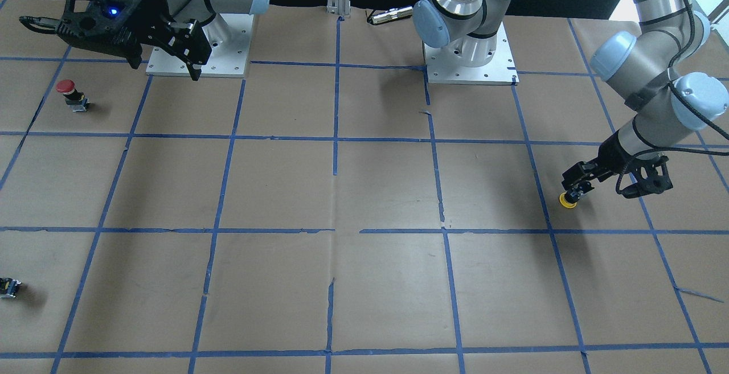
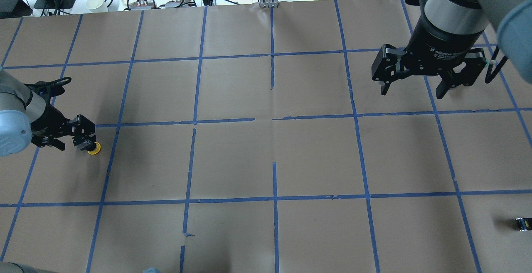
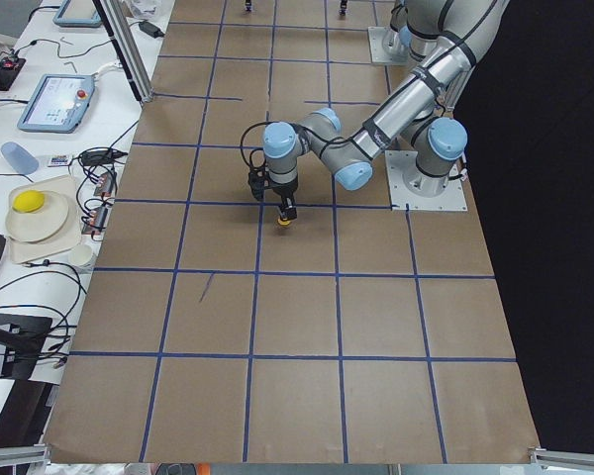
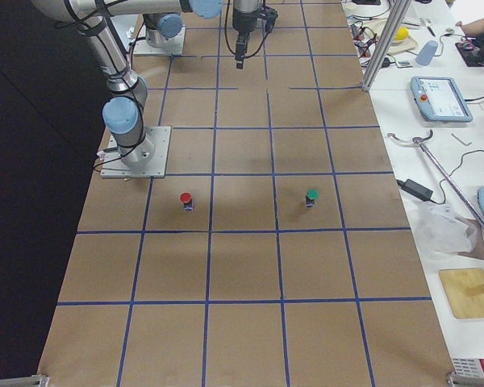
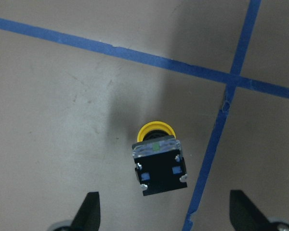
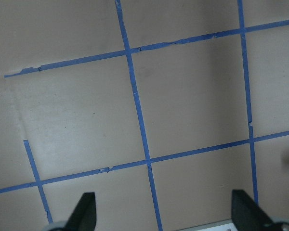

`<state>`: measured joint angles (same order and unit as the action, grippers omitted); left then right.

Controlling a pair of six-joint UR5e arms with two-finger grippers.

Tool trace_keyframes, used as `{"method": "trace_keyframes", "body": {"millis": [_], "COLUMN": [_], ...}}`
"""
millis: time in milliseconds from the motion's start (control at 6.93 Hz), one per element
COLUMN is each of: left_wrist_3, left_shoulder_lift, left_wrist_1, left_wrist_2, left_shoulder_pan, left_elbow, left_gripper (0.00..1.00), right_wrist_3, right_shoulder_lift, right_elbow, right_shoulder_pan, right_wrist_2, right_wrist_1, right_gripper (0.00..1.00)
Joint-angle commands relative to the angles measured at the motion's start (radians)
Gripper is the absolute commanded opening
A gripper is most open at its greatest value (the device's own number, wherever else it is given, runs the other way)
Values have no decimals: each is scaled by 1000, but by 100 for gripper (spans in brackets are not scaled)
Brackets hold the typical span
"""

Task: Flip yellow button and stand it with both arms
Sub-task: 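Close the left gripper on the black body of the yellow-capped button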

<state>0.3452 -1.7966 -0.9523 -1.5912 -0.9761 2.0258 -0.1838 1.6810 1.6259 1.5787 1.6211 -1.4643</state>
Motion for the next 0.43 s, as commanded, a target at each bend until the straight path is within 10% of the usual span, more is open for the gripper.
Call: {"method": "trace_keyframes", "body": {"millis": [0, 288], "left_wrist_3": [0, 8], "left_shoulder_lift": [-9, 2], "left_wrist_1": [35, 26], "left_wrist_2": [-6, 2], "left_shoulder_pan": [1, 1], "left_elbow": [1, -4], "left_gripper": [67, 34], "right_wrist_3": [-5, -3], "right_shoulder_lift": [6, 6], "right_elbow": [0, 3], "right_shoulder_pan": [3, 4], "right_wrist_2": [-9, -9], "right_wrist_1": [-10, -7], "right_gripper": [100, 100]}}
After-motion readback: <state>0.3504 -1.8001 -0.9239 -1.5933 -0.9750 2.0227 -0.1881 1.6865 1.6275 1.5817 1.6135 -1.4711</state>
